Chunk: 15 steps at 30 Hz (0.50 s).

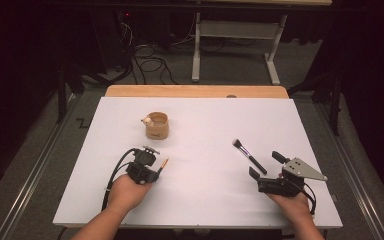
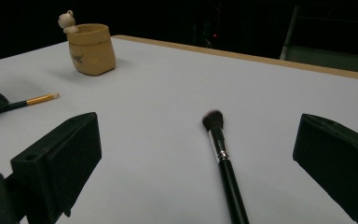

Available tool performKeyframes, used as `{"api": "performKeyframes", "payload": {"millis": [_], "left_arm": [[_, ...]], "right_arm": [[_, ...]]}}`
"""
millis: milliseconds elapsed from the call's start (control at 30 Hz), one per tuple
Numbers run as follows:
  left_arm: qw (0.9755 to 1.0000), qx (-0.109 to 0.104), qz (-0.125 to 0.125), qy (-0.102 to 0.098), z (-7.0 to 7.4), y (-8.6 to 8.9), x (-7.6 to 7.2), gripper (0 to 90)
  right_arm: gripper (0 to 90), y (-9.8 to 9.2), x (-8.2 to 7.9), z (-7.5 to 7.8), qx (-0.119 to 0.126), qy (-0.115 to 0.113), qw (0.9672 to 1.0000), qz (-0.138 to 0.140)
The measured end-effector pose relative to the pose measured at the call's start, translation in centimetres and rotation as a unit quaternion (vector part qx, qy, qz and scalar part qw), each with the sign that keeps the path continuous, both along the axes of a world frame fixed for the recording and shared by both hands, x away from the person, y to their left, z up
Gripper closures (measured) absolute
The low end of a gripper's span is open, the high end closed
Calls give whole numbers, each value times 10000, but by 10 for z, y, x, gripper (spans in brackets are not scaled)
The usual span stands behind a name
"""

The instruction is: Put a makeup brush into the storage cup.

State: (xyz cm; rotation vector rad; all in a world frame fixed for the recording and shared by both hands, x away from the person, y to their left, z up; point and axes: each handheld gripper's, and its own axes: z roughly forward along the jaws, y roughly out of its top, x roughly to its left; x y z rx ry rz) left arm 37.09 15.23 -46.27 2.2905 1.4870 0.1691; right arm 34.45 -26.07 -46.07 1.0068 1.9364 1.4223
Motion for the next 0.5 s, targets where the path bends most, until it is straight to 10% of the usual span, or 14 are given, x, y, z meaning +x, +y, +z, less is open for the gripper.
{"api": "performKeyframes", "payload": {"millis": [500], "left_arm": [[9999, 124, -65, 55, 0, 3, -4, 793]], "right_arm": [[16, -1, -1, 1, 4, -27, 10000, 0]]}}
